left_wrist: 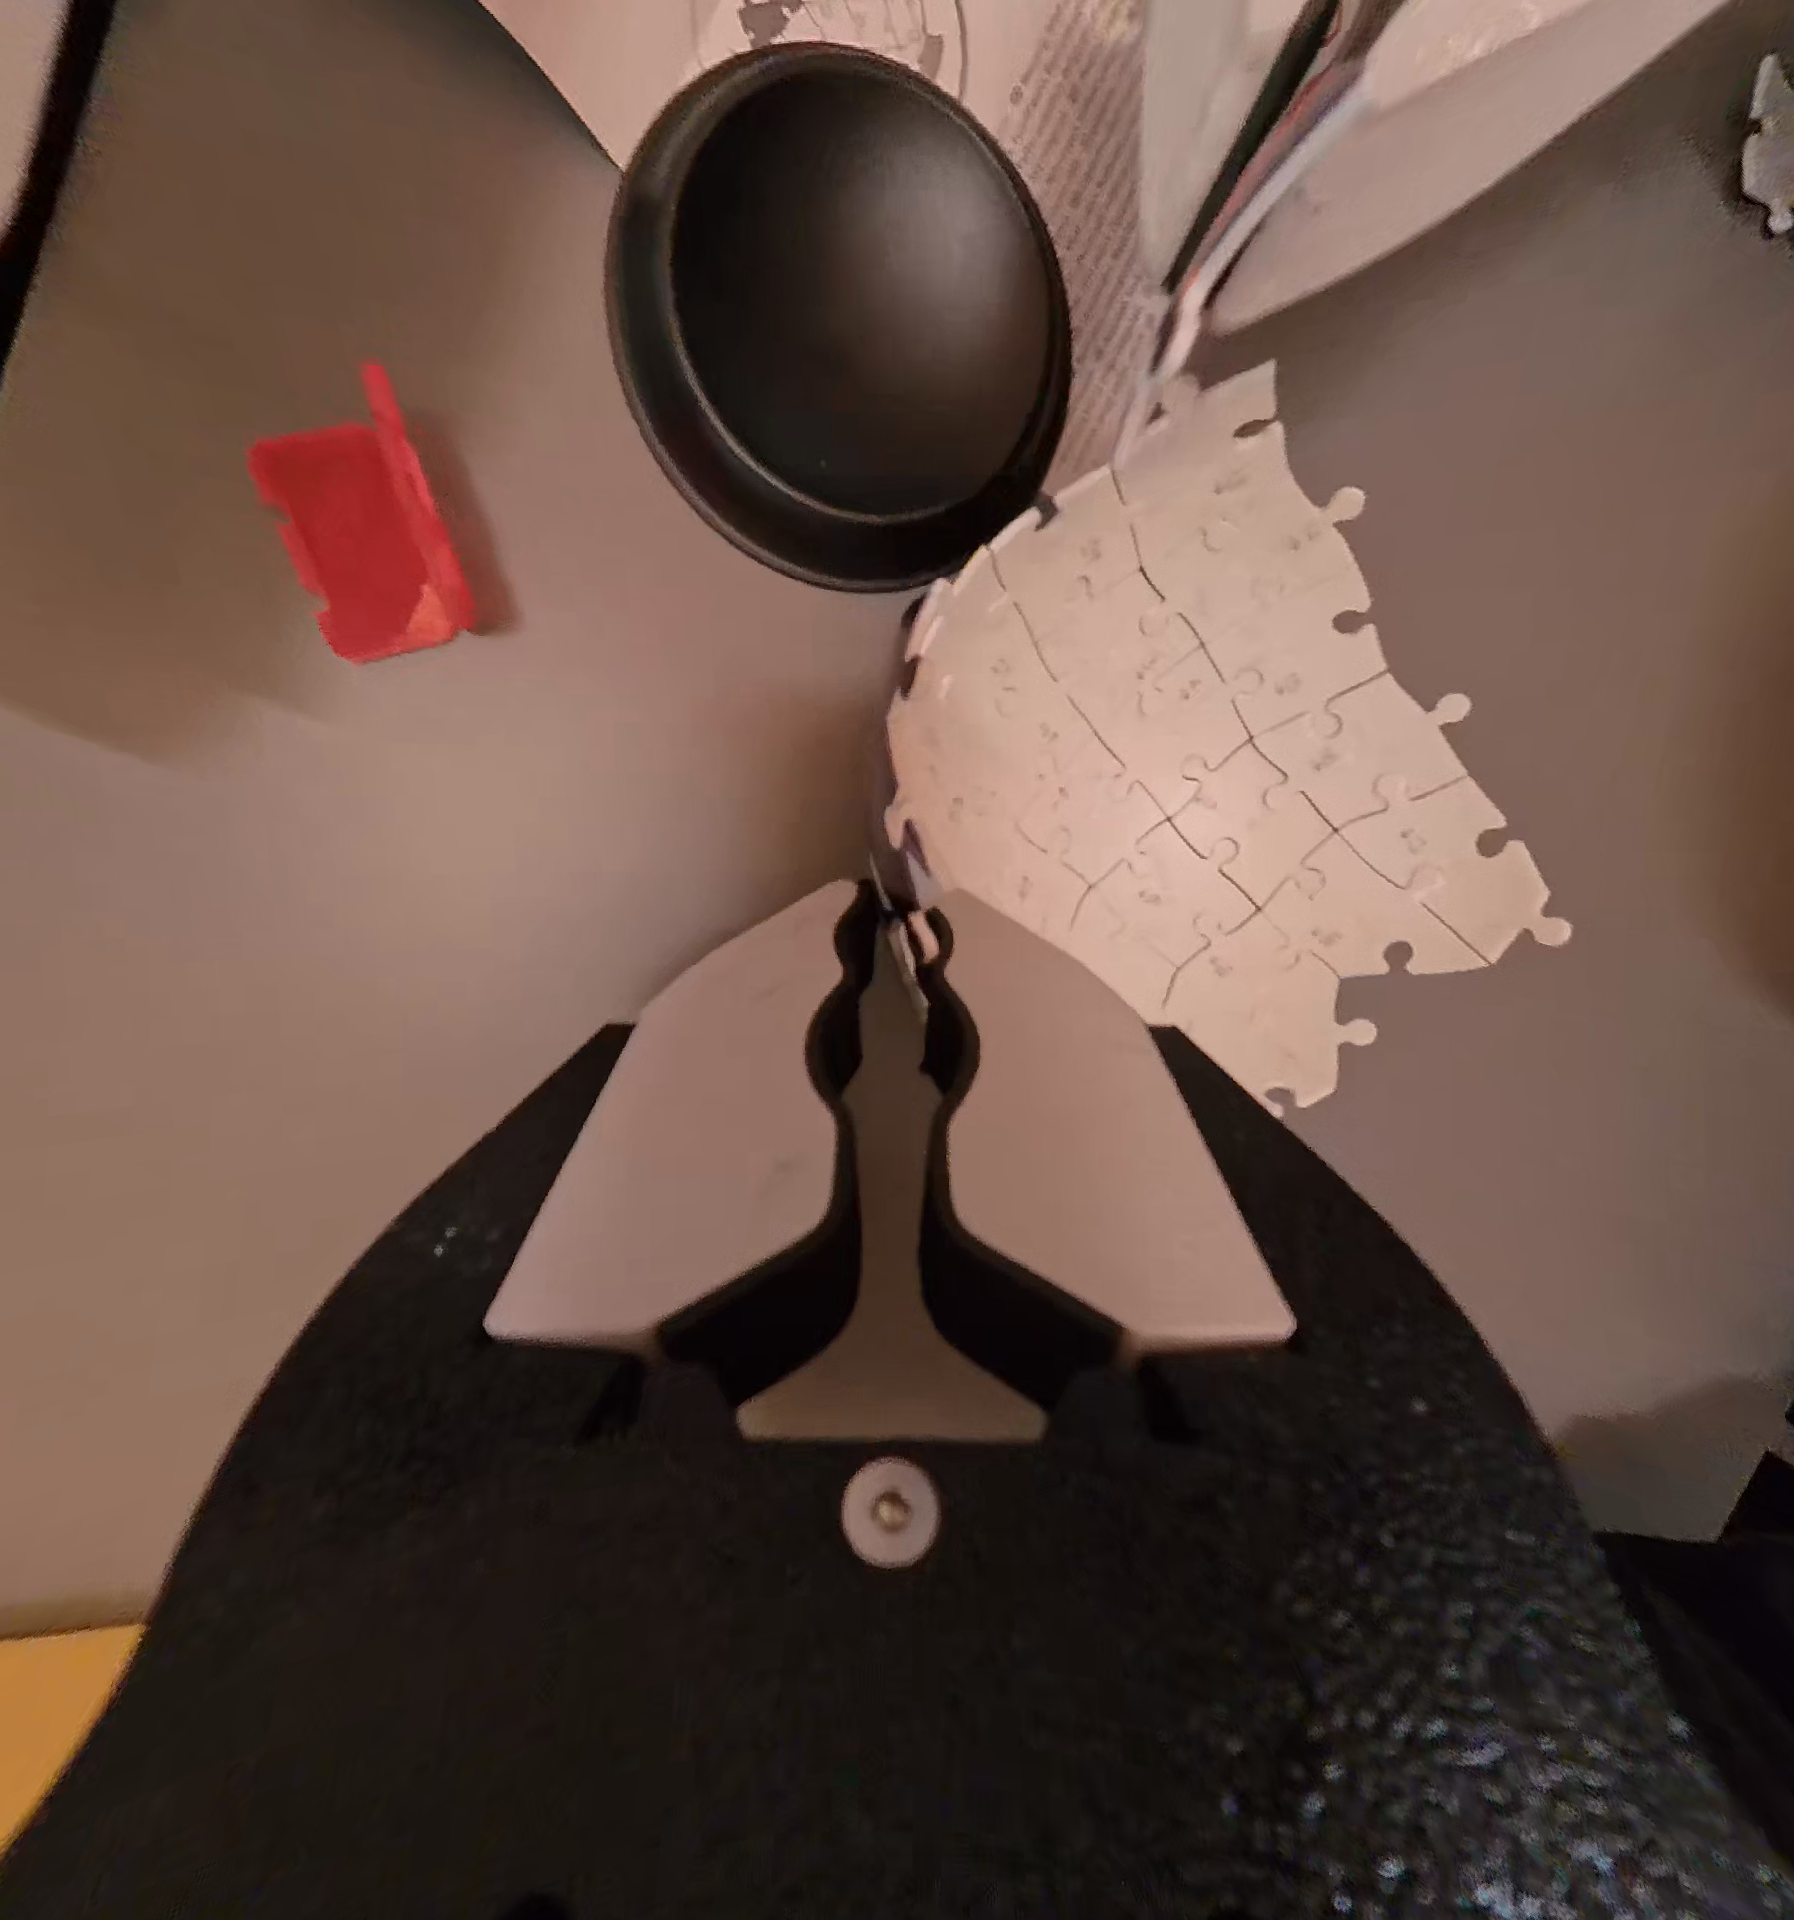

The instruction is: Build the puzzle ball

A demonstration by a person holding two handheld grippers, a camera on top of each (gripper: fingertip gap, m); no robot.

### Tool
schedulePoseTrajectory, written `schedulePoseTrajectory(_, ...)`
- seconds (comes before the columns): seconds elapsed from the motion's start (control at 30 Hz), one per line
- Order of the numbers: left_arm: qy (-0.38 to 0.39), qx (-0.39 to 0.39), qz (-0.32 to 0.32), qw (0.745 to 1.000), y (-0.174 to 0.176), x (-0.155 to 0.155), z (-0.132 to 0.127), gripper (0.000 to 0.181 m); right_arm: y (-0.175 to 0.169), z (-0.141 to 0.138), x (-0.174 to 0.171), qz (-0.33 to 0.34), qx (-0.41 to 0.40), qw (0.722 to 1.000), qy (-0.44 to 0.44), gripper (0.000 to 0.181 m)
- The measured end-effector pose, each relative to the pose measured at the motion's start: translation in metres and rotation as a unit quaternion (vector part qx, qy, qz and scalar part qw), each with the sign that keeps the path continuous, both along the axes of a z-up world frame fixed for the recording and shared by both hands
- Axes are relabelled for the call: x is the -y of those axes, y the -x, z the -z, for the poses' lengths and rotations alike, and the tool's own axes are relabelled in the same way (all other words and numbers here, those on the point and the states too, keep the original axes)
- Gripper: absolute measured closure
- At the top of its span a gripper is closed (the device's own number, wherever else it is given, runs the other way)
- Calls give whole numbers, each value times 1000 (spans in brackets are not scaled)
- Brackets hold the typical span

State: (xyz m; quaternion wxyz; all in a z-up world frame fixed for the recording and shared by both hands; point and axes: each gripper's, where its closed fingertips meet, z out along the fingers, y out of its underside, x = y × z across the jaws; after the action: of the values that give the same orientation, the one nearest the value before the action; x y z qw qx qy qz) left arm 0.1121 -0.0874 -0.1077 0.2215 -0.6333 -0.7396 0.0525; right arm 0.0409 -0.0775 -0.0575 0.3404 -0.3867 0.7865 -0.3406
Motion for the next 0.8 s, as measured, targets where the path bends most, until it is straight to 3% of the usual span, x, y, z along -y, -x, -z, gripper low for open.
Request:
schedulePoseTrajectory(0.4,-16,-6,-24,1000,-11,-53,-2,172,-34,25,-36,-91,-54,994,16,179)
schedulePoseTrajectory(0.63,-4,-37,-20,999,-5,-49,-4,171,-39,30,-34,-119,-52,992,4,179)
schedulePoseTrajectory(0.8,9,-36,-12,999,-9,-46,-6,169,-35,25,-28,-101,-35,994,-21,179)
